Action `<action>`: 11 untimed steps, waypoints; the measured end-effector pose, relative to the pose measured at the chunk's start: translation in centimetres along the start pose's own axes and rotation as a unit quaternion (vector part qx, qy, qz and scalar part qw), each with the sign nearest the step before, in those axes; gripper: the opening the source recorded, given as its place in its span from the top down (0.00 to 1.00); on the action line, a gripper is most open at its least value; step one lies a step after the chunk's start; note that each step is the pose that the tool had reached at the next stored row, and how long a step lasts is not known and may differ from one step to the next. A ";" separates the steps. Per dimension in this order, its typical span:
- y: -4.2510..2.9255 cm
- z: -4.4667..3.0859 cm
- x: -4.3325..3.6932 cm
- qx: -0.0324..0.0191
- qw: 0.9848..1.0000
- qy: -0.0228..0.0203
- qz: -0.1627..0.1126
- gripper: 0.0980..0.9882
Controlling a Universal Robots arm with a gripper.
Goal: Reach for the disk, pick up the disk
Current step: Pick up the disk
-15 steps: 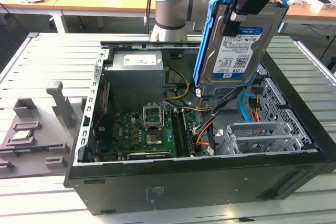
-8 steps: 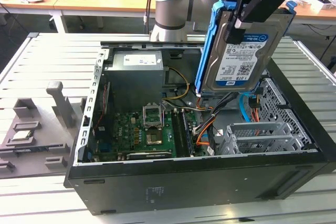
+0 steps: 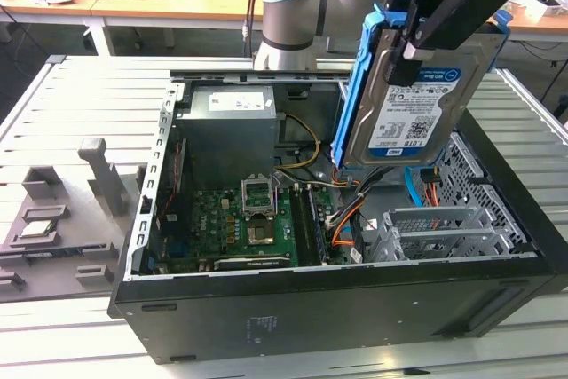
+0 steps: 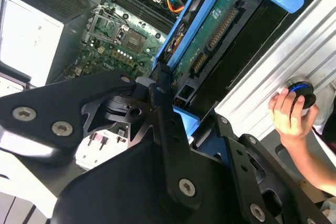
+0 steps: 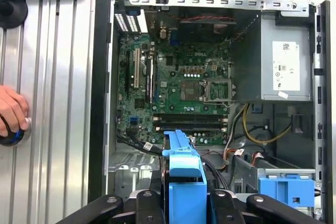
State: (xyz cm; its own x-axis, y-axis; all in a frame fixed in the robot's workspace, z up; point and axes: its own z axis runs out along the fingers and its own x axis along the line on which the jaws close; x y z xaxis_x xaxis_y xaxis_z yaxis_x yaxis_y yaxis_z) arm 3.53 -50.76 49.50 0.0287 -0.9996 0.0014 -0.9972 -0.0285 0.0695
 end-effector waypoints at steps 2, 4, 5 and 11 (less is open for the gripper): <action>0.01 0.00 0.37 0.000 1.000 0.000 0.000 0.70; 0.02 0.01 0.90 0.000 1.000 0.000 0.000 0.70; 0.03 0.01 1.08 0.000 1.000 0.000 0.000 0.70; 0.07 0.03 2.34 0.000 1.000 0.000 0.000 0.70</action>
State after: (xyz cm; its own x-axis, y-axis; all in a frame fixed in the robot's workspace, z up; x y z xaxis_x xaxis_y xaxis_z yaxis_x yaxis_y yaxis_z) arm 3.53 -53.10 49.48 0.0287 -0.9996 0.0014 -0.9972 -0.0285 0.0695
